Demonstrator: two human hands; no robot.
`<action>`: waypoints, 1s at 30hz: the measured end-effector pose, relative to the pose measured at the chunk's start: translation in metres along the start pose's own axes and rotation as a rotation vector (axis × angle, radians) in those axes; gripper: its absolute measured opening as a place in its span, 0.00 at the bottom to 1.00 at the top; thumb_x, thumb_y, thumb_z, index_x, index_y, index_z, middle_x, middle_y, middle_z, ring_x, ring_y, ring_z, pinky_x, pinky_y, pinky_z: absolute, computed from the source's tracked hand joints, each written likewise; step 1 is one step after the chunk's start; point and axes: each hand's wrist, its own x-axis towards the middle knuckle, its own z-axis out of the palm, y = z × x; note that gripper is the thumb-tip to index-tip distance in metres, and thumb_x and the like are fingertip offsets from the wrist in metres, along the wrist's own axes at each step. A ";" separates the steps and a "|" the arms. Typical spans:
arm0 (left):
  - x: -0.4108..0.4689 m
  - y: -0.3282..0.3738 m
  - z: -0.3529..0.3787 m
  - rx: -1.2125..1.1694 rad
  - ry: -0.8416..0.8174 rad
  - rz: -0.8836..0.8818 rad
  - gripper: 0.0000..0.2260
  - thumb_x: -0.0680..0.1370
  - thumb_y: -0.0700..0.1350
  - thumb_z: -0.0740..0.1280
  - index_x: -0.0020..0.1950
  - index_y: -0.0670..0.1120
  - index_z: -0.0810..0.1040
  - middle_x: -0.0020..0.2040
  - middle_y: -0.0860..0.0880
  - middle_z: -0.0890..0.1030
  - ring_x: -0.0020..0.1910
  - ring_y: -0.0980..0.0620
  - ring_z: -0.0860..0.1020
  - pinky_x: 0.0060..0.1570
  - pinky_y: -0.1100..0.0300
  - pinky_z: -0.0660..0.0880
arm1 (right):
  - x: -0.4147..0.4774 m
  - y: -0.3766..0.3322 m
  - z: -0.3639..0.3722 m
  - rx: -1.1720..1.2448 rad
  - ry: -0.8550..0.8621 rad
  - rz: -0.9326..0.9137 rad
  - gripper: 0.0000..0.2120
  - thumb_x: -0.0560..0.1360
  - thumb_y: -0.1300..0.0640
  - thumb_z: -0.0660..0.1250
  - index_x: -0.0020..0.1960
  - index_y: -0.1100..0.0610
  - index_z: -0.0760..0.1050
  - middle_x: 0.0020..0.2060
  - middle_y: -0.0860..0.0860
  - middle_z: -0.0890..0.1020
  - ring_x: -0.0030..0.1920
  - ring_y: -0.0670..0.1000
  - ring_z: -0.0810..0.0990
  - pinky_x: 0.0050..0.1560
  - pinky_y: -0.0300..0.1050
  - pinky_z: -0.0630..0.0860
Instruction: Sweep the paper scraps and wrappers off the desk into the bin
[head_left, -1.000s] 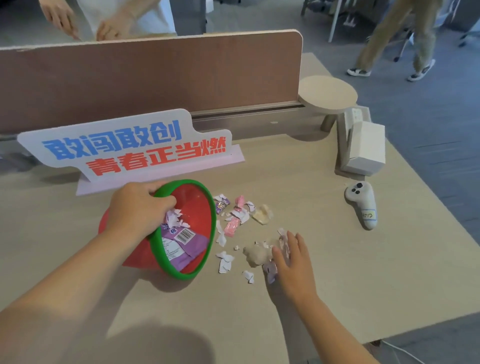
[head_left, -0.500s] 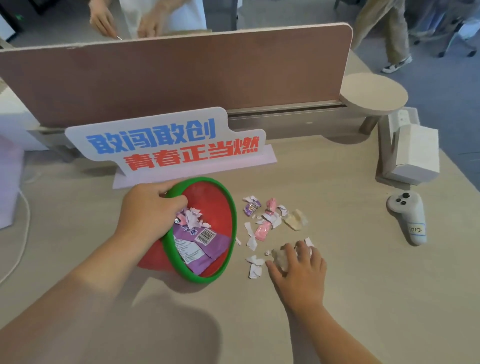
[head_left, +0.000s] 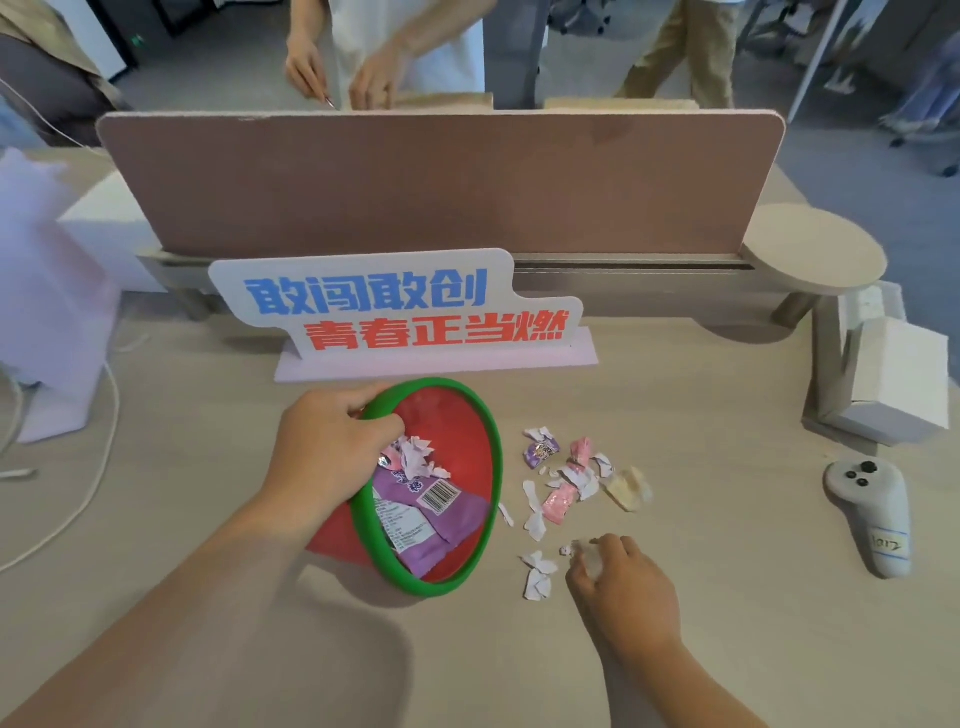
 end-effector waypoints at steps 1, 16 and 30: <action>0.000 -0.001 -0.002 -0.012 -0.004 -0.003 0.13 0.69 0.40 0.71 0.45 0.59 0.86 0.35 0.59 0.85 0.36 0.62 0.80 0.30 0.73 0.70 | 0.004 -0.006 -0.007 0.077 -0.005 0.072 0.11 0.73 0.47 0.63 0.44 0.56 0.73 0.39 0.52 0.79 0.39 0.58 0.79 0.36 0.47 0.72; 0.001 -0.012 -0.019 -0.113 -0.043 -0.020 0.16 0.66 0.40 0.68 0.42 0.62 0.85 0.34 0.51 0.86 0.30 0.62 0.77 0.32 0.75 0.70 | 0.005 -0.219 -0.029 0.375 -0.074 -0.484 0.34 0.63 0.34 0.51 0.62 0.52 0.67 0.59 0.55 0.70 0.58 0.58 0.68 0.59 0.53 0.65; 0.019 -0.018 -0.019 -0.159 -0.047 -0.109 0.12 0.66 0.41 0.67 0.41 0.55 0.86 0.26 0.55 0.77 0.30 0.51 0.74 0.38 0.56 0.72 | 0.047 -0.084 -0.046 0.809 0.249 -0.122 0.10 0.71 0.53 0.65 0.51 0.53 0.77 0.49 0.46 0.76 0.55 0.47 0.73 0.55 0.39 0.70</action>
